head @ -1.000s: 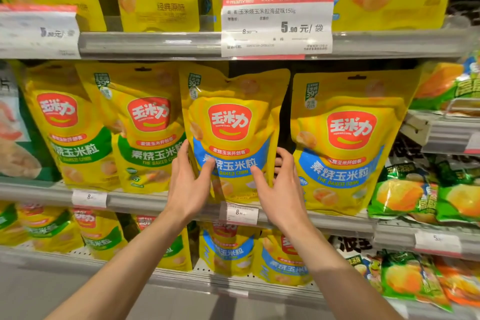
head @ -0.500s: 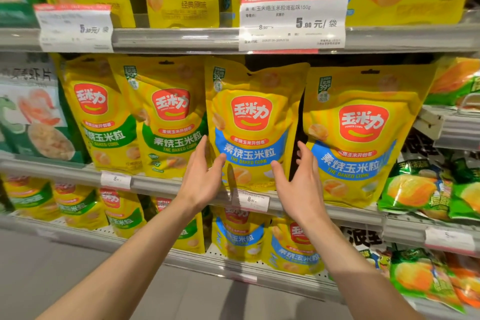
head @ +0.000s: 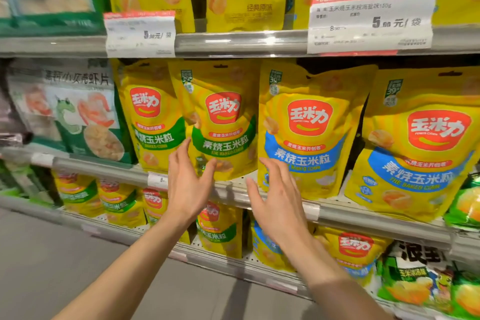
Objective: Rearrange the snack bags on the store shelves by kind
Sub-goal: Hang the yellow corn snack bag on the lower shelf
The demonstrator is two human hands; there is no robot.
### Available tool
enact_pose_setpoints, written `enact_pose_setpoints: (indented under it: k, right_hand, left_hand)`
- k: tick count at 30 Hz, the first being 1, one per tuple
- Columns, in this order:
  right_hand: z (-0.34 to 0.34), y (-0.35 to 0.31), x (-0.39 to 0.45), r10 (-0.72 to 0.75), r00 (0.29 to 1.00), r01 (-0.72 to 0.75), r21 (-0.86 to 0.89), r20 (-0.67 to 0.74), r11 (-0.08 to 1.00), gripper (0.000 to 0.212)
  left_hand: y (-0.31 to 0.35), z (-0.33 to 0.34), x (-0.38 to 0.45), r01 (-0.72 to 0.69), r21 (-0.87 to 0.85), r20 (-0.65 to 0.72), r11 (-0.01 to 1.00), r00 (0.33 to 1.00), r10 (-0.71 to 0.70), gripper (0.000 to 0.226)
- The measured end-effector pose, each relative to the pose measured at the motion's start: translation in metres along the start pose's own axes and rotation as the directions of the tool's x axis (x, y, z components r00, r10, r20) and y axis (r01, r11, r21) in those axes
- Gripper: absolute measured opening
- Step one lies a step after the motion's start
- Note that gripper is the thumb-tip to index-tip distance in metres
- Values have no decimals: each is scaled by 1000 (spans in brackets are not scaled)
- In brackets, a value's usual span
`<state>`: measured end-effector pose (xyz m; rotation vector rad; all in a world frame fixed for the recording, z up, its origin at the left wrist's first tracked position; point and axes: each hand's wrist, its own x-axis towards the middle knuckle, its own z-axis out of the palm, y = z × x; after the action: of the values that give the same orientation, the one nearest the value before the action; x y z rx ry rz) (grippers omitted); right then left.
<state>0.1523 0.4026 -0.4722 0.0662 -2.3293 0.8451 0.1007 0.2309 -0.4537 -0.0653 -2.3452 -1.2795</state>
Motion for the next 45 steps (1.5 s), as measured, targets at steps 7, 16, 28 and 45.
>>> enact_pose_setpoints:
  k: [7,16,28,45]
  right_hand:
    - [53,-40,57,82,989,-98,127,127,987,83]
    - [77,-39,83,246,962,-264,178,114,948,88]
    - [75,-42,69,208,969,-231,186,132,955,78]
    - [33,-23,41,-117,974,99,-95,-196,990,48]
  left_hand:
    - [-20,4,50,-179,-9,-37,984,983,178,69]
    - [-45,8,75,-256,24,7,966,967,256,56]
    - [-46,-1,85,-351,147,72,925,936,344,55]
    - [-40,-6,61,-421,126,-9,898,905,425,45]
